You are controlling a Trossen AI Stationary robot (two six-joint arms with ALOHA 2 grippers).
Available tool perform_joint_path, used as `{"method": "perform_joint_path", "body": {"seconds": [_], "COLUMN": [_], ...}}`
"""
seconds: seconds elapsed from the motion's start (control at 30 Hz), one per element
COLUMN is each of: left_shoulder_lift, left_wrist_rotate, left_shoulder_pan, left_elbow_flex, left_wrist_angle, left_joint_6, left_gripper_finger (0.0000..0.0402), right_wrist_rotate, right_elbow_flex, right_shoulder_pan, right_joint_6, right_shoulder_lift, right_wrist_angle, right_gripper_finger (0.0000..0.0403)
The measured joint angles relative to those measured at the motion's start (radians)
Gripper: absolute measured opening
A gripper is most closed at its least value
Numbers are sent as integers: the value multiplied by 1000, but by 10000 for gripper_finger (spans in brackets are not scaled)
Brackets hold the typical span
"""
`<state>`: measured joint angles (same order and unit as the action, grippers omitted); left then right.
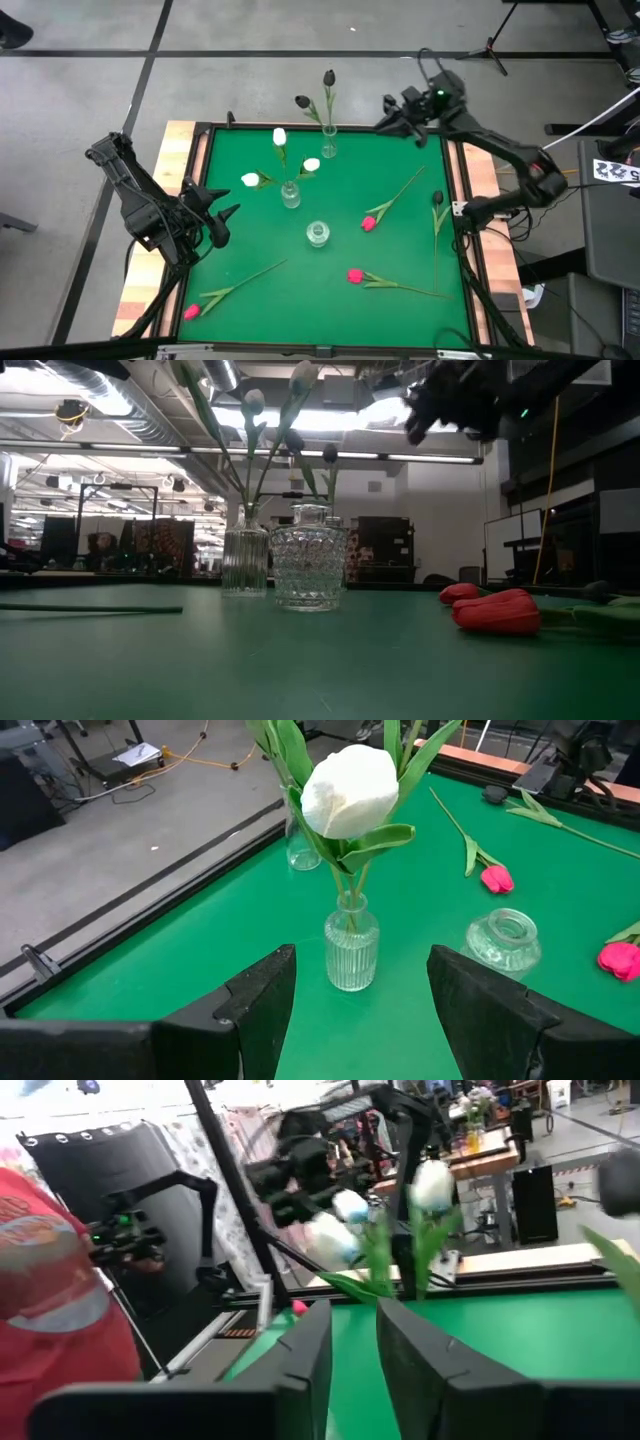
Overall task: Sort flowers into vase by color
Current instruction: Put the black flower into the top transparent vase
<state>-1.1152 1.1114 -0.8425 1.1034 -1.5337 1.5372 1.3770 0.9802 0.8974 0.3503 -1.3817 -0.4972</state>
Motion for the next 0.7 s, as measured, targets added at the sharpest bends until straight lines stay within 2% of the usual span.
{"method": "perform_joint_path", "body": {"seconds": [0.1,0.17,0.27,0.37,0.43,0.57,0.7], "left_shoulder_lift": [0,0,0,0,0,0,0], "left_wrist_rotate": [0,-4,-8,-8,-8,-8,-8], "left_shoulder_pan": [0,0,0,0,0,0,0], "left_elbow_flex": [0,0,0,0,0,0,0], "left_wrist_angle": [0,0,0,0,0,-1,0], "left_joint_6": [-1,-2,-23,-42,-54,-60,-51], "left_gripper_finger": [224,224,224,224,224,224,224], "right_wrist_rotate": [-50,-134,-326,-565,-735,-1071,-1294], "right_elbow_flex": [0,1,1,1,1,0,0], "right_shoulder_pan": [-5,-32,-90,-188,-257,-396,-572], "right_joint_6": [-89,-182,-326,-379,-332,-83,137], "right_shoulder_lift": [144,244,380,488,545,652,690], "right_wrist_angle": [231,449,806,1082,1214,1383,1559], "right_gripper_finger": [74,70,66,62,59,50,38]}}
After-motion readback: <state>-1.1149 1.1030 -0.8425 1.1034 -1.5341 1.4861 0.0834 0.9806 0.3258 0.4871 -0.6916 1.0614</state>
